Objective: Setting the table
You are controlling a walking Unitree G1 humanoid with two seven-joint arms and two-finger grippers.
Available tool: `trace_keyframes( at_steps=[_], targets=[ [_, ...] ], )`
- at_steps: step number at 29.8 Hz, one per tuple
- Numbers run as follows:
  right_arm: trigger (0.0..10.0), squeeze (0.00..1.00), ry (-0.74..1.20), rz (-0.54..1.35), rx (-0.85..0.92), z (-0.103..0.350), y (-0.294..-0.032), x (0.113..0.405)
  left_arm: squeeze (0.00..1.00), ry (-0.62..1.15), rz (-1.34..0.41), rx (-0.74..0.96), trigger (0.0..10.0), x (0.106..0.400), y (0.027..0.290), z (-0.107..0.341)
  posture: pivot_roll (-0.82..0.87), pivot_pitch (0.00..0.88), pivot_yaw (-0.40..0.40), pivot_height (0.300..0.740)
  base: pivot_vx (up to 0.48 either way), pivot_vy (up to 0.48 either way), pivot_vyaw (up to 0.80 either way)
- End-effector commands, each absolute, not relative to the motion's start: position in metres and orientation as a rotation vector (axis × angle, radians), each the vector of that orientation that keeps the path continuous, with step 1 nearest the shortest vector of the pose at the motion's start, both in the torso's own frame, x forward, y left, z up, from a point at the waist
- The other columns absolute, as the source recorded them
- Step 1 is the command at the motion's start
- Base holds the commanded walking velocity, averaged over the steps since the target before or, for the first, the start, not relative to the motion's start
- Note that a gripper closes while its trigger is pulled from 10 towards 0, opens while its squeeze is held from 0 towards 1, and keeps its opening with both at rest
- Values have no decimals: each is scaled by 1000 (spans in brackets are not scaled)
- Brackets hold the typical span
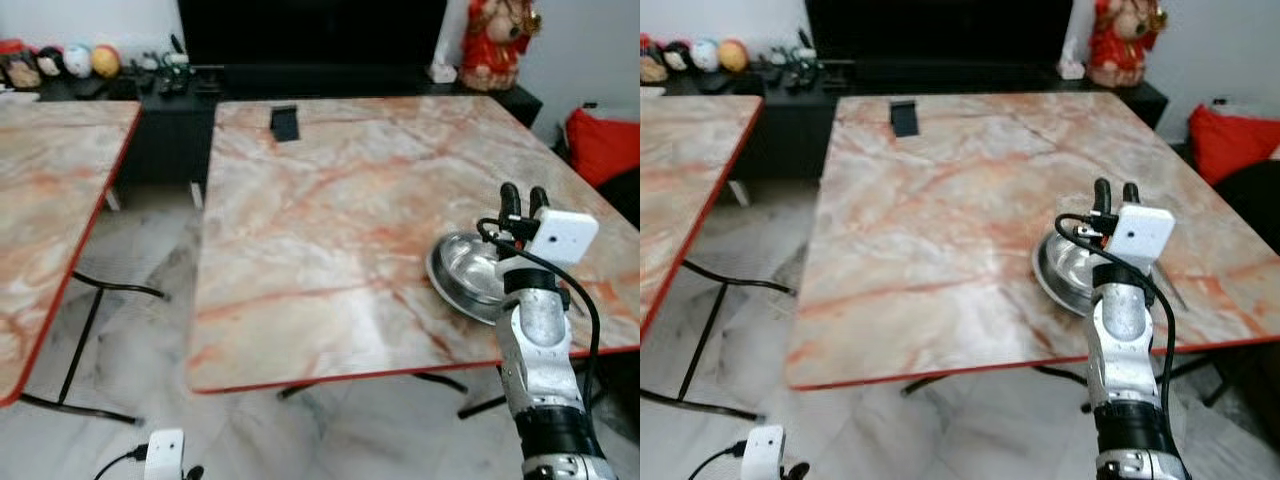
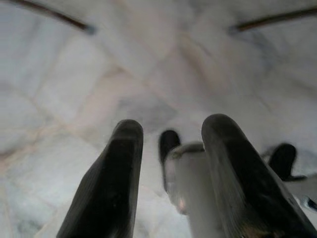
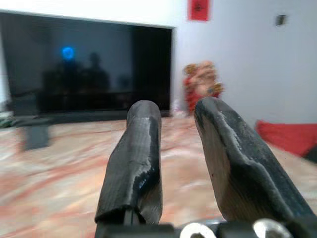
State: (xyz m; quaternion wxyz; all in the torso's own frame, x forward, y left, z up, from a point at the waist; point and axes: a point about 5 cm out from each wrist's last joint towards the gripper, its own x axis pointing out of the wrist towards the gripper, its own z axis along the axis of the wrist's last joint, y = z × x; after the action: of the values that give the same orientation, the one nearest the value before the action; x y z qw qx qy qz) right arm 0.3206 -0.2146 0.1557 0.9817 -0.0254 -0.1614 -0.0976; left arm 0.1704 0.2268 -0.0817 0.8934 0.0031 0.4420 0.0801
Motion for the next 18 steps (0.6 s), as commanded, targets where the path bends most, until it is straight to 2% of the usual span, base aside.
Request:
trace_keyframes(
  at_steps=[1, 18],
  targets=[
    [10000, 0, -360, -164, -58, 164, -208, 323, 0, 945, 169, 16, 10000, 164, 230, -84, -104, 0, -44, 740, 0, 322, 0],
    [10000, 0, -331, -139, -9, 156, -196, 328, 0, 973, 209, 26, 10000, 150, 238, -88, -23, 0, -37, 740, 0, 322, 0]
  ],
)
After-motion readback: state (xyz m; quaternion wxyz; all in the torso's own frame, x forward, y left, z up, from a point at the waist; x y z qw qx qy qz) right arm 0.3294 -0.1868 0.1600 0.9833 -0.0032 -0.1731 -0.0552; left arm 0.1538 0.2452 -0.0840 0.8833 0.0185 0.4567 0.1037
